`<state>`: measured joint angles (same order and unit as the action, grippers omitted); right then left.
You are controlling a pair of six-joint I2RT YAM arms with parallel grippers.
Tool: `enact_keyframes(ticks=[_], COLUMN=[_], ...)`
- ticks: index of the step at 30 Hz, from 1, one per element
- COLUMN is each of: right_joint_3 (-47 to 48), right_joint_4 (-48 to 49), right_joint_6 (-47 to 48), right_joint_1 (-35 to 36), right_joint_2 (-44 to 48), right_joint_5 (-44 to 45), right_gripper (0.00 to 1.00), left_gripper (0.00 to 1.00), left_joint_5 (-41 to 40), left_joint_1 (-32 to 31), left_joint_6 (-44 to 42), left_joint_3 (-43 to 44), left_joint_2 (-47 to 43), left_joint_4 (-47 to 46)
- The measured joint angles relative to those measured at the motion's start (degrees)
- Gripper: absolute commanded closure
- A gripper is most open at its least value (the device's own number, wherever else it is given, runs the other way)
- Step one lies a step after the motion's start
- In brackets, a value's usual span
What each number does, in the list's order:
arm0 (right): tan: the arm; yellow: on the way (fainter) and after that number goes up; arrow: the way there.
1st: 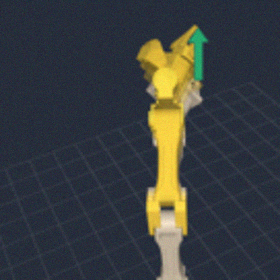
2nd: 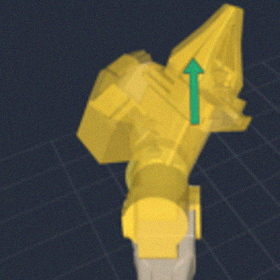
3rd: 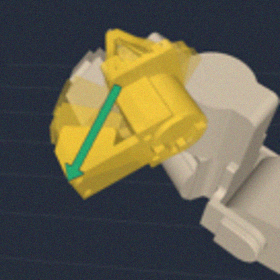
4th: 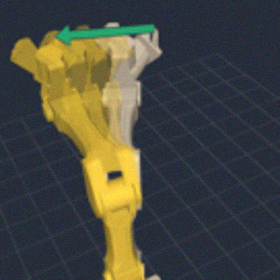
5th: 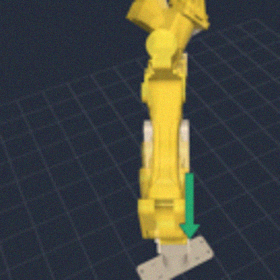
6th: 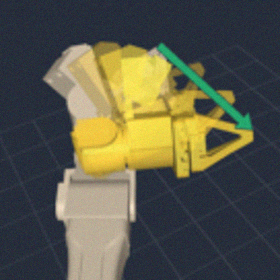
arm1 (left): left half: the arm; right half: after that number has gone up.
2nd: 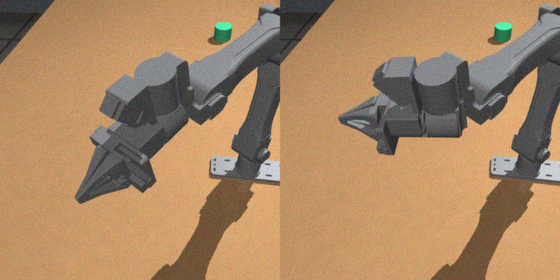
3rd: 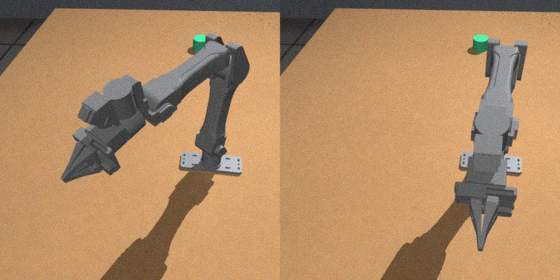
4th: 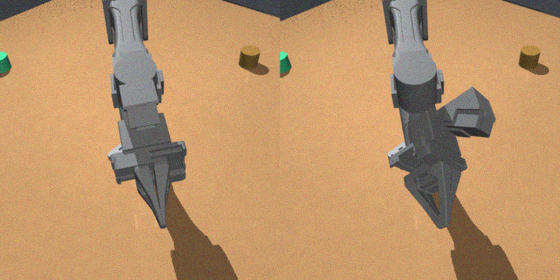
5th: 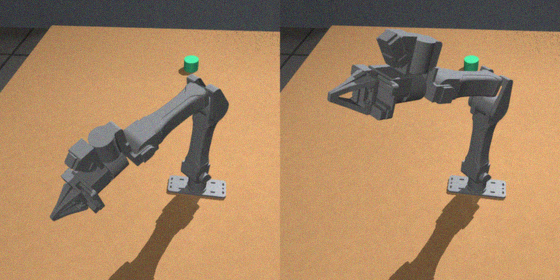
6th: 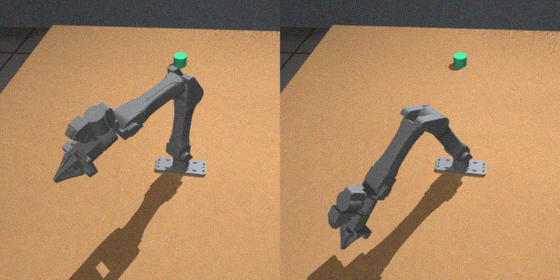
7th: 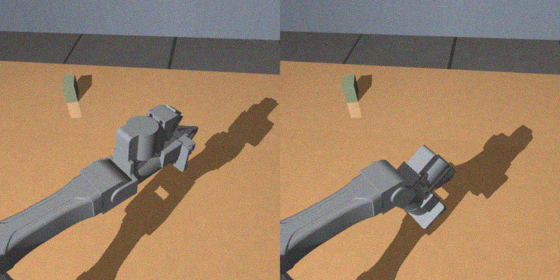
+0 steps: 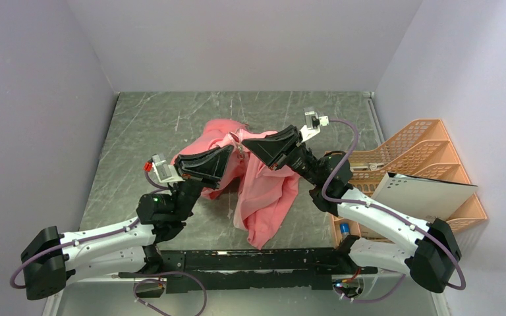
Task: Zip up the jacket
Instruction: Insert the zipper into the jacket.
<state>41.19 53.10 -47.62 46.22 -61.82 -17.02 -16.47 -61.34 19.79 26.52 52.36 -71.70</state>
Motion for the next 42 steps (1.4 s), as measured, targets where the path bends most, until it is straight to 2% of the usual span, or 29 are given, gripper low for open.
enact_keyframes(ticks=[19,42], right_joint_3=[0.0,-0.02], right_joint_4=[1.03,0.96], right_joint_6=[-1.01,-1.07], right_joint_1=[0.0,0.0], right_joint_2=[-0.48,-0.48], right_joint_5=[0.07,0.35], right_gripper=[1.0,1.0], left_gripper=[0.95,0.95], left_joint_5=[0.11,0.0], left_joint_1=[0.0,0.02], left_joint_6=[2.84,2.03], left_joint_3=[-0.22,-0.81], left_joint_2=[1.16,1.92], left_joint_4=[-1.4,-1.66])
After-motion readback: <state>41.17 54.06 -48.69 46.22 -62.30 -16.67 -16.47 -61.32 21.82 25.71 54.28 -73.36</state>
